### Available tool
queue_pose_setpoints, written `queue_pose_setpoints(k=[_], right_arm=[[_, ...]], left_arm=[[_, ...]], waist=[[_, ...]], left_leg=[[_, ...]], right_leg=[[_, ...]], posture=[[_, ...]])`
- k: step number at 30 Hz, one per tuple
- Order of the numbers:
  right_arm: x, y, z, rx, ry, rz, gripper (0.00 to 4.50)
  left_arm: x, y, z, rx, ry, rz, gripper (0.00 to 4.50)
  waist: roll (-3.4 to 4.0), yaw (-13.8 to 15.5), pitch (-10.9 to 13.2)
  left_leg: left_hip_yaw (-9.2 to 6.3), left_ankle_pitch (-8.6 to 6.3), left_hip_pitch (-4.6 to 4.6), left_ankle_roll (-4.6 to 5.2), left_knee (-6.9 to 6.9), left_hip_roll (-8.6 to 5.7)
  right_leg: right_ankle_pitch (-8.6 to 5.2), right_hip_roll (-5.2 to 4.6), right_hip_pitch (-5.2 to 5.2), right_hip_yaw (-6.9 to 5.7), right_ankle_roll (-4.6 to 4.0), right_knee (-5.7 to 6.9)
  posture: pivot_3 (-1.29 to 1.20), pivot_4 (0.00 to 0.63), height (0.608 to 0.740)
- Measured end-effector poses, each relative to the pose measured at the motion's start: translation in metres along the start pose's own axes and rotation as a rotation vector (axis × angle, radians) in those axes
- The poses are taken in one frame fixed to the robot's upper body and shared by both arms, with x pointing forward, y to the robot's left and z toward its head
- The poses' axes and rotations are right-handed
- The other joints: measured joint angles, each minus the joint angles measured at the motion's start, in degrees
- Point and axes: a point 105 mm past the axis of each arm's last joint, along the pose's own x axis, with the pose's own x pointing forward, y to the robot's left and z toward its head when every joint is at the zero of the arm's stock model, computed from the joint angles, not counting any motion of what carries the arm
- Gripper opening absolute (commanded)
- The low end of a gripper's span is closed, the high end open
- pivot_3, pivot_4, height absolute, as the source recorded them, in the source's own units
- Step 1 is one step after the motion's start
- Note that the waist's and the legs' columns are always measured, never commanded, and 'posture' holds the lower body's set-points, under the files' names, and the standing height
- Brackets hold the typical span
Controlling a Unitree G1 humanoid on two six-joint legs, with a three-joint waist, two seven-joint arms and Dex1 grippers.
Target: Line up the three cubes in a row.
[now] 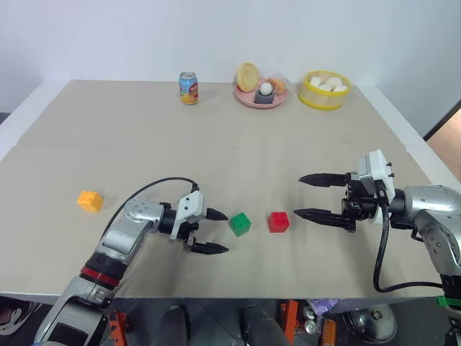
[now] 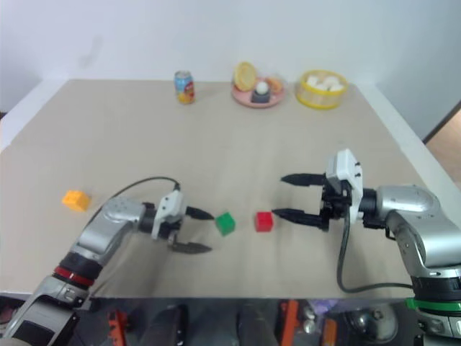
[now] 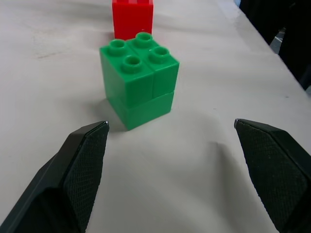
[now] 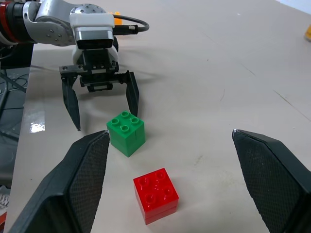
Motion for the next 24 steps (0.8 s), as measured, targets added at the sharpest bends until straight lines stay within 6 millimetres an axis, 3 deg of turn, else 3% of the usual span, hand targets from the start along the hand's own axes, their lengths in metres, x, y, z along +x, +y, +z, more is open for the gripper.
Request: queue_pose_setpoints(k=[13, 24], right_arm=[[0.000, -0.001, 0.000, -0.005, 0.002, -0.005, 4.17], [0.000, -0.002, 0.000, -0.015, -0.001, -0.009, 4.17]], left_arm=[[0.019, 0.008, -0.002, 0.018, 0.026, 0.078, 4.27], [0.029, 0.019, 0.004, -0.145, -0.004, 0.177, 4.27]], waist=[[0.02, 0.2, 0.0], [0.02, 0.2, 0.0]], left_leg=[[0.01, 0.01, -0.02, 0.01, 0.18, -0.02], [0.03, 0.18, -0.01, 0.22, 0.28, -0.08]], right_leg=[[0.12, -0.03, 0.07, 0.00, 0.03, 0.00], [0.31, -0.07, 0.18, 0.02, 0.02, 0.00]], posture=[[0.00, 0.150, 0.740], [0.00, 0.150, 0.740]])
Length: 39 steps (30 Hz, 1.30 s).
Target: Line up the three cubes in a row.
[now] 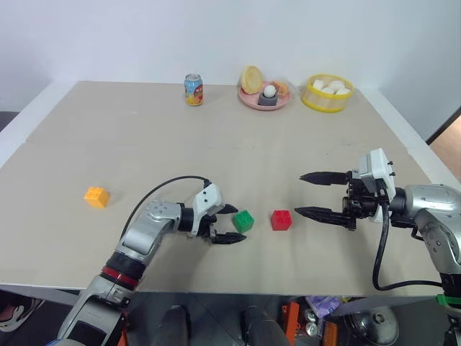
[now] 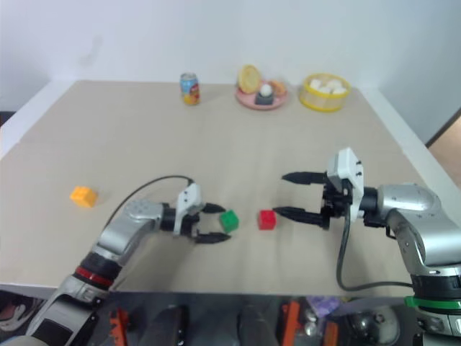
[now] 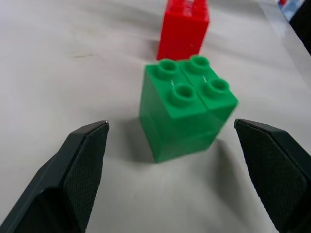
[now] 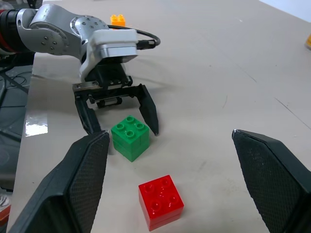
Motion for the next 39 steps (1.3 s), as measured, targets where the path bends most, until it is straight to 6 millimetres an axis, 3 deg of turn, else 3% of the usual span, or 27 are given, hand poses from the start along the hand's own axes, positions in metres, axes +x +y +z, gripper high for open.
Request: queue_pose_setpoints(k=[39], right_arm=[[0.0037, -0.0055, 0.0032, -0.016, 0.000, 0.003, 4.17]], left_arm=[[0.0001, -0.0021, -0.0003, 0.079, 0.020, -0.020, 4.27]], waist=[[0.00, -0.1, 0.0]], left_leg=[[0.02, 0.01, -0.05, 0.02, -0.08, 0.00]], right_leg=[[0.00, 0.01, -0.11, 0.02, 0.02, -0.02]], posture=[[0.00, 0.150, 0.740]])
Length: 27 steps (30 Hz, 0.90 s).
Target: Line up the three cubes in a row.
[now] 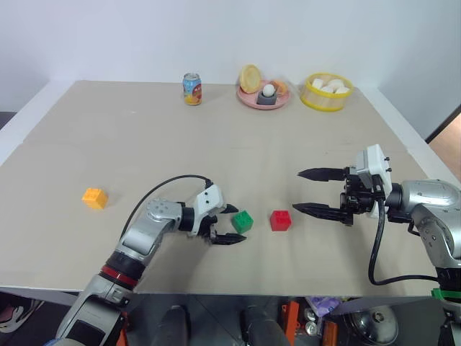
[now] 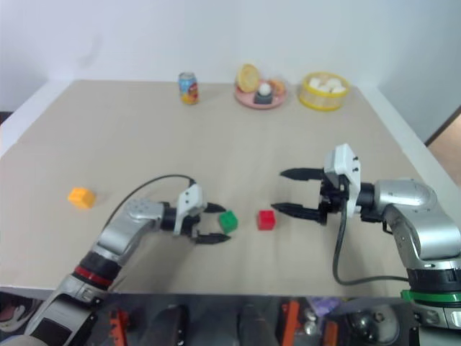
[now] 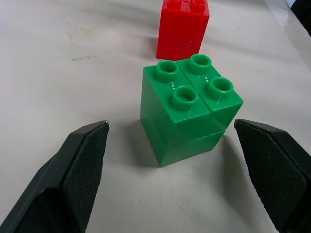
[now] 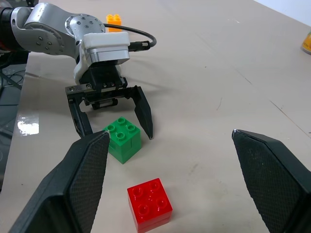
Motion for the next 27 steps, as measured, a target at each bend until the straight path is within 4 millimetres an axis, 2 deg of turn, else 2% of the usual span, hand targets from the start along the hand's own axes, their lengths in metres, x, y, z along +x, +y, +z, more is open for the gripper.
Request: queue_pose_setpoints(k=[5, 6, 11, 27], right_arm=[[0.0002, -0.0001, 0.0002, -0.001, 0.000, 0.000, 4.17], [0.0003, -0.0001, 0.0001, -0.001, 0.000, 0.000, 4.17], [0.0003, -0.0003, 0.0004, -0.001, 0.000, -0.001, 4.17], [0.0033, -0.0014, 0.0015, -0.003, -0.010, 0.002, 4.17]], left_arm=[[0.0003, 0.0003, 0.0001, -0.001, -0.001, 0.000, 4.27], [0.0004, 0.0006, 0.0001, -0.001, -0.001, 0.002, 3.75], [-0.0002, 0.0057, 0.0008, -0.001, 0.003, 0.026, 2.14], [-0.0009, 0.0051, 0.0008, -0.003, 0.003, 0.019, 2.14]], waist=[[0.00, 0.0, 0.0], [0.00, 0.0, 0.0], [0.00, -0.1, 0.0], [0.00, -0.1, 0.0]], left_leg=[[0.00, 0.00, 0.00, 0.00, 0.00, 0.00], [0.00, 0.00, 0.00, 0.00, 0.00, 0.00], [0.01, -0.01, -0.01, -0.01, -0.06, 0.00], [0.00, -0.04, -0.02, -0.03, -0.17, 0.00]], right_leg=[[0.00, 0.00, 0.00, 0.00, 0.00, 0.00], [0.00, 0.00, 0.00, 0.00, 0.00, 0.00], [-0.03, 0.00, -0.05, 0.00, -0.02, 0.00], [-0.20, 0.02, -0.05, 0.00, -0.02, -0.01]], posture=[[0.00, 0.150, 0.740], [0.00, 0.150, 0.740], [0.00, 0.150, 0.740], [0.00, 0.150, 0.740]])
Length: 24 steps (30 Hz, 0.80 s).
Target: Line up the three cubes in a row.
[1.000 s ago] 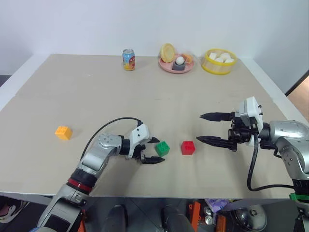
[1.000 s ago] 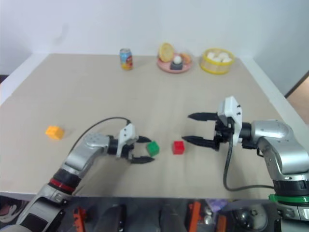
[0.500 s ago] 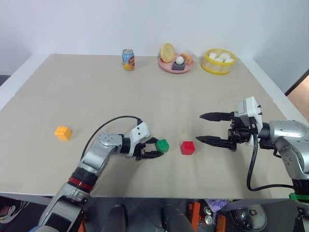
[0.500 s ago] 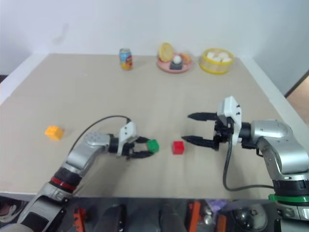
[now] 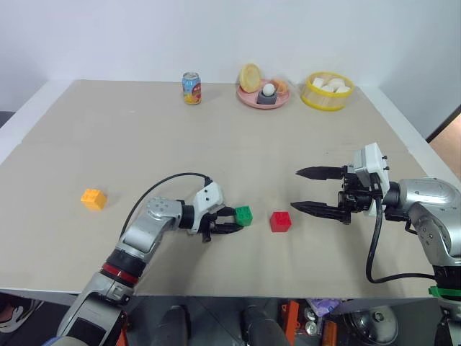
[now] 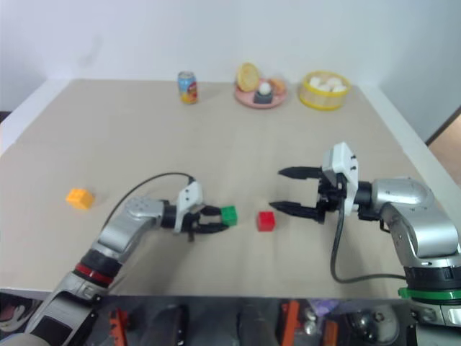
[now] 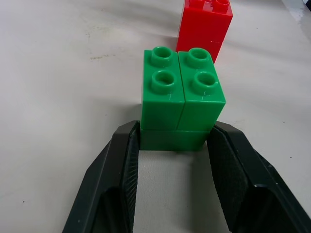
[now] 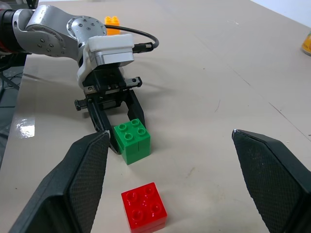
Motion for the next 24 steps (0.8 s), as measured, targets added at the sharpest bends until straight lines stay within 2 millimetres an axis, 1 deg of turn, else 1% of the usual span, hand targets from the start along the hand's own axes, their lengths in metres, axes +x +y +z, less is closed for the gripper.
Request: queue_pose_setpoints(k=[10, 13, 14, 21, 24], right_arm=[[0.0004, -0.0014, 0.0019, -0.011, 0.002, -0.003, 4.17], [0.0003, -0.0014, 0.0018, -0.011, 0.002, -0.003, 4.17], [0.0004, -0.0015, 0.0020, -0.012, 0.002, -0.003, 4.17], [0.0011, -0.0020, 0.0033, -0.017, 0.002, -0.002, 4.17], [0.0020, -0.0020, 0.0029, -0.018, 0.002, -0.002, 4.17]], left_arm=[[-0.0023, -0.0012, 0.0000, 0.011, -0.002, -0.019, 2.14], [-0.0028, -0.0010, 0.0001, 0.012, -0.007, -0.020, 1.35], [-0.0027, -0.0010, 0.0002, 0.012, -0.008, -0.020, 1.25], [-0.0035, -0.0010, -0.0001, 0.018, -0.005, -0.021, 1.25], [-0.0083, -0.0015, -0.0026, 0.048, 0.004, -0.026, 1.25]], waist=[[0.00, 0.0, 0.0], [0.00, 0.0, 0.0], [0.00, 0.0, 0.0], [0.00, 0.0, 0.0], [0.00, -0.1, 0.0]], left_leg=[[0.00, -0.01, -0.01, 0.00, -0.01, 0.00], [0.00, -0.01, -0.01, -0.01, -0.01, 0.00], [0.00, -0.01, -0.01, -0.01, -0.01, 0.00], [0.00, -0.01, -0.01, -0.01, -0.01, 0.00], [0.00, -0.01, 0.00, -0.01, -0.02, 0.01]], right_leg=[[-0.02, 0.01, -0.02, 0.00, -0.01, 0.00], [-0.02, 0.01, -0.02, 0.00, -0.01, 0.00], [-0.02, 0.00, -0.01, 0.00, -0.01, 0.00], [-0.01, 0.01, -0.01, 0.00, -0.01, 0.00], [-0.02, 0.01, -0.03, 0.00, -0.02, 0.00]], posture=[[0.00, 0.150, 0.740], [0.00, 0.150, 0.740], [0.00, 0.150, 0.740], [0.00, 0.150, 0.740], [0.00, 0.150, 0.740]])
